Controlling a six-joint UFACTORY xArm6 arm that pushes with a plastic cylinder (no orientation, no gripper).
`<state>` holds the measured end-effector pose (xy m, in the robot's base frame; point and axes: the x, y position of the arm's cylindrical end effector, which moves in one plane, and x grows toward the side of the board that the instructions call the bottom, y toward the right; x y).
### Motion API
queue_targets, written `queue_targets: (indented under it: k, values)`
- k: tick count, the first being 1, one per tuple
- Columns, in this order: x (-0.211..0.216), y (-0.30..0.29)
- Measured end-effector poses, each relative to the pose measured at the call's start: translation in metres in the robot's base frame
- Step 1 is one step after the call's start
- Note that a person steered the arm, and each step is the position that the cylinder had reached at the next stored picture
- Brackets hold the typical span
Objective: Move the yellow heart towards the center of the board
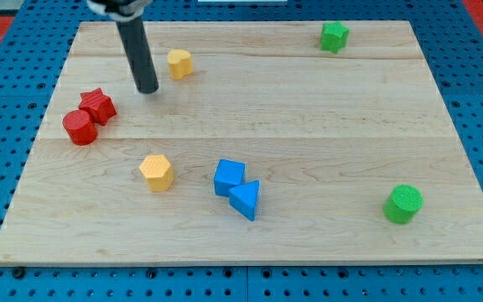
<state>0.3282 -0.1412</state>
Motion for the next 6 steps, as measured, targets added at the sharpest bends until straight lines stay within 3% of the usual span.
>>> queue_targets:
  k: [1, 2, 3, 6]
  values:
    - [-0.045, 0.0]
    - [-0.039, 0.045]
    - [0.003, 0.094]
    - [0.022, 0.111]
